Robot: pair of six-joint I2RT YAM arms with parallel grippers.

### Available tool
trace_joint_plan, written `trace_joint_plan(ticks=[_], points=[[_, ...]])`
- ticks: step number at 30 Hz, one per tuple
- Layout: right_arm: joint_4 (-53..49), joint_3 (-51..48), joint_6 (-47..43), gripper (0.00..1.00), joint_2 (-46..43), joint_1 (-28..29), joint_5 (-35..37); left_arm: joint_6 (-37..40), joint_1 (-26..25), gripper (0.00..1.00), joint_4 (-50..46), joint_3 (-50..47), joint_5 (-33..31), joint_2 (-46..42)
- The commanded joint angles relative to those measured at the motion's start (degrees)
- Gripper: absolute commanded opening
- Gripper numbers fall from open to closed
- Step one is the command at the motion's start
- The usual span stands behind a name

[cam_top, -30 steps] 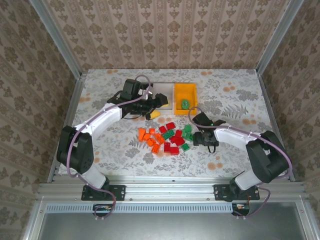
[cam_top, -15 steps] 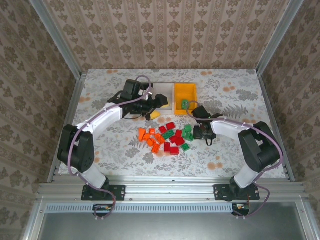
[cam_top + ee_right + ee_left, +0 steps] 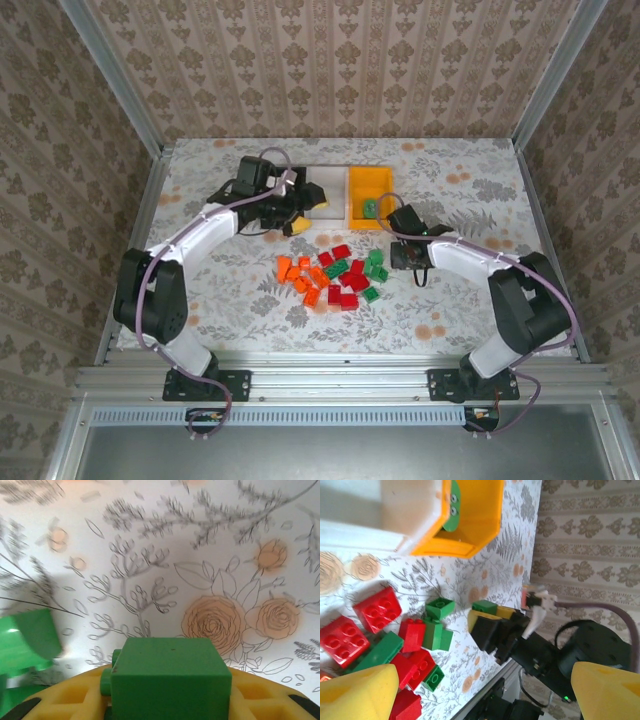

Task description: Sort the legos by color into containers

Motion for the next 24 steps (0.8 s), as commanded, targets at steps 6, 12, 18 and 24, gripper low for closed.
trace_joint_plan(ticks=[6, 12, 18, 24], points=[[-2.2, 21.4, -4.1, 0.3, 9.6, 0.2, 1.8, 0.1, 6.7, 0.92, -0.5, 1.2, 0.5, -0.3], [-8.1, 41.5, -7.4, 0.31, 26.3, -1.5, 0.7, -0.1, 8.3, 0.92, -0.3, 1.2, 0.7, -0.5], [-13.2, 53.7, -8.8, 0.37, 34.2, -2.5, 0.9, 0.0, 8.6, 0.92, 0.0, 1.3, 0.8, -1.2], [-14.1, 55.7, -9.3, 0.61, 32.7, -2.3, 1.4, 0.4, 8.7, 0.92, 0.0, 1.4, 0.9, -1.9]])
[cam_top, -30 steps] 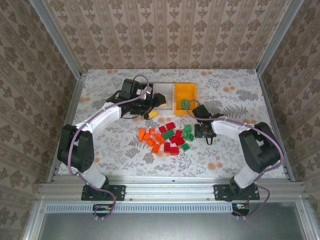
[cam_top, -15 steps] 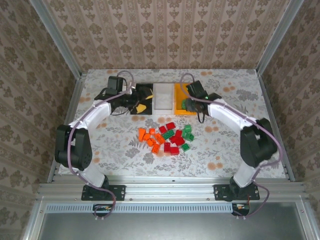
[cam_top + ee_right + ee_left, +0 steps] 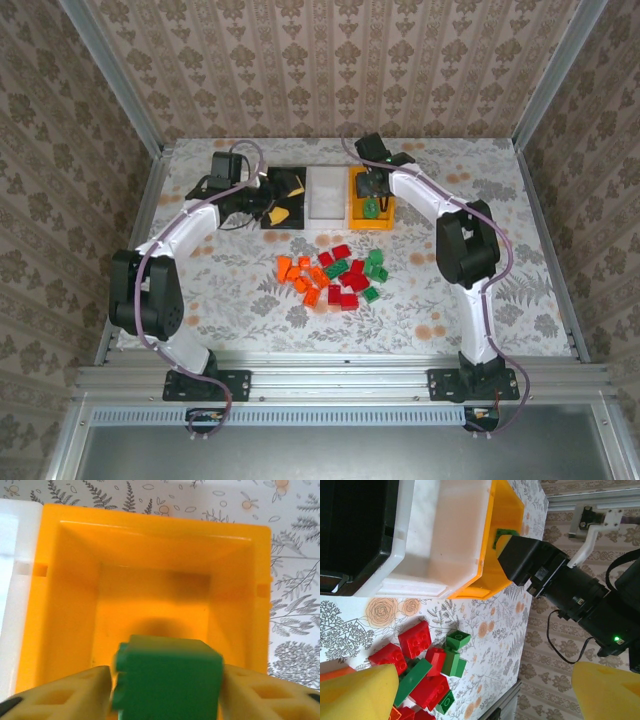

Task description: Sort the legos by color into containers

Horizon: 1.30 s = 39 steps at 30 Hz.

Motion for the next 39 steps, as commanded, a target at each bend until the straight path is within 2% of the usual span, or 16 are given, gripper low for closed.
trace_joint_plan(ticks=[1, 3, 6, 8, 12, 15, 18, 23, 29, 32, 39], points=[[-3.2, 1.6, -0.8, 0.64, -2.9, 0.3, 1.4, 0.4, 0.5, 0.92, -0.1, 1.4, 0.8, -1.9], [-2.9, 1.1, -0.8, 0.67, -4.4, 0.5, 2.0, 0.3, 0.5, 0.92, -0.1, 1.4, 0.8, -1.9], [-2.6, -1.8, -0.2, 0.65, -8.5, 1.1, 2.0, 0.1, 0.3, 0.92, 0.1, 1.3, 0.8, -2.1], [-0.4, -7.7, 1.0, 0.63, -13.5, 2.5, 2.1, 0.1, -0.3, 0.92, 0.1, 1.2, 0.7, -2.2], [4.1, -25.8, 6.1, 0.58, -24.0, 6.4, 1.1, 0.7, -3.3, 0.92, -0.4, 1.1, -0.1, -2.2], [7.8, -37.3, 10.3, 0.59, -29.0, 8.6, -1.5, 1.4, -6.6, 0.92, -1.3, 1.5, -0.2, -1.2], [10.5, -43.3, 12.9, 0.63, -30.0, 9.4, -4.7, 1.5, -9.4, 0.92, -1.4, 1.6, -0.1, -0.2], [13.6, -45.1, 13.0, 0.67, -26.7, 9.4, -4.9, 1.9, -11.8, 0.92, -1.6, 1.8, 0.1, 0.7], [15.5, -42.8, 13.0, 0.67, -21.9, 8.5, -4.6, 2.3, -11.8, 0.93, -2.0, 2.0, -0.1, 0.7], [15.3, -42.0, 13.1, 0.64, -19.9, 8.1, -3.5, 2.4, -11.8, 0.93, -2.3, 2.1, -0.1, 0.7], [15.6, -43.7, 13.1, 0.51, -20.1, 7.5, -1.9, 2.3, -11.7, 0.93, -2.3, 2.3, 0.1, 0.7]])
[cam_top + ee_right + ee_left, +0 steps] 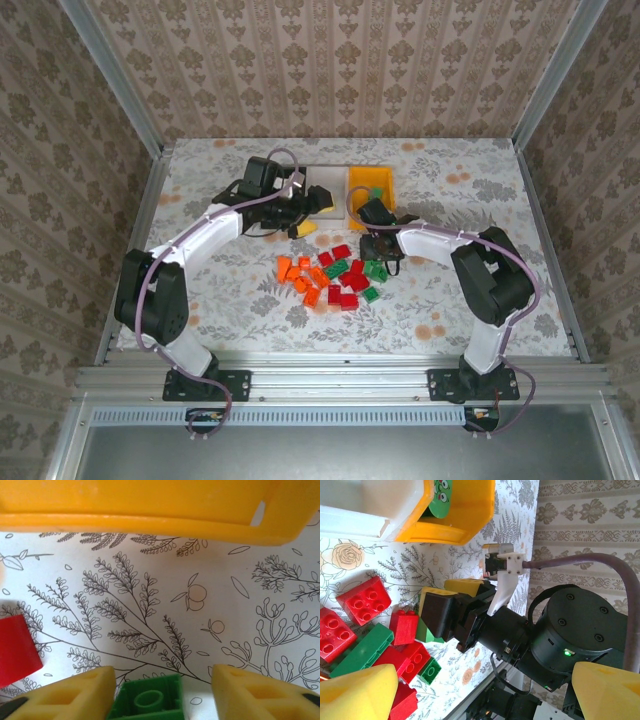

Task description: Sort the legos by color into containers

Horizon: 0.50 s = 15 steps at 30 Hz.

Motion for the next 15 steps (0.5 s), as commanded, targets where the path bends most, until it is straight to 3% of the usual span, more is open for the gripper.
trace_joint_plan(ticks=[1, 10, 15], points=[[0.6, -0.7, 0.4, 0.49, -0.1, -0.4, 2.2, 1.5, -0.1, 0.93, -0.8, 1.4, 0.4, 0.7], [1.3, -1.5, -0.1, 0.31, -2.1, -0.9, 3.4, 1.6, -0.1, 0.93, -0.9, 1.4, 0.2, 1.0], [1.0, -1.1, -0.5, 0.27, -4.3, -0.8, 4.2, 1.6, -0.1, 0.93, -1.0, 1.4, 0.2, 1.2]])
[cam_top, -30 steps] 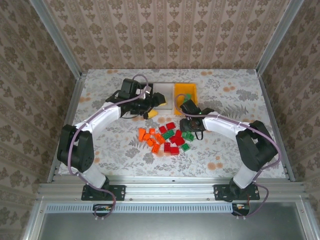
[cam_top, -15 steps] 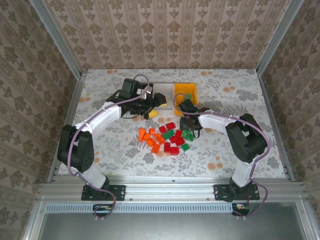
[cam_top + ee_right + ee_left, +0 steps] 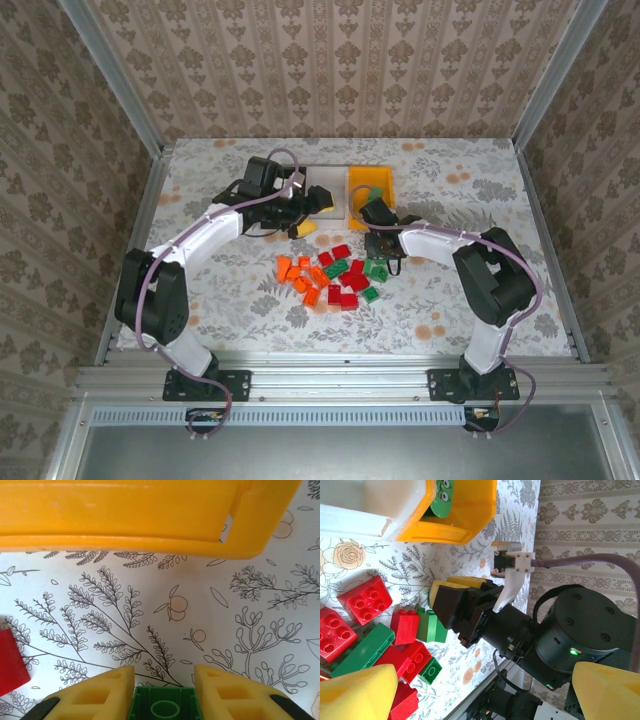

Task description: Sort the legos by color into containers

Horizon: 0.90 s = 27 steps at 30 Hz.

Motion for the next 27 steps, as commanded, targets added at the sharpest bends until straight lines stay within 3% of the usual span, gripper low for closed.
trace_joint_plan(ticks=[1, 4, 7, 13, 21, 27], points=[[-0.6, 0.2, -0.9, 0.27, -4.1, -0.2, 2.5, 1.7, 0.0, 0.93, -1.0, 1.5, 0.2, 1.0], [-2.2, 2.8, -2.4, 0.26, -6.2, -0.3, 4.1, 1.8, 0.8, 0.93, -1.1, 1.7, 0.3, 0.7], [-4.5, 9.8, -5.2, 0.26, -4.7, -1.2, 5.2, 1.1, 4.8, 0.93, -0.7, 1.6, 0.7, 0.2], [-8.5, 28.3, -10.4, 0.26, 8.8, -4.3, 6.0, -0.9, 11.6, 0.93, 1.5, 0.2, 0.9, -0.9], [-15.0, 45.9, -12.1, 0.26, 22.1, -6.6, 3.9, -1.1, 13.4, 0.93, 1.7, 0.3, 1.4, -1.1], [-16.8, 49.8, -12.4, 0.43, 24.2, -6.8, 1.1, -1.3, 13.4, 0.93, 1.9, 0.3, 1.6, -1.0]])
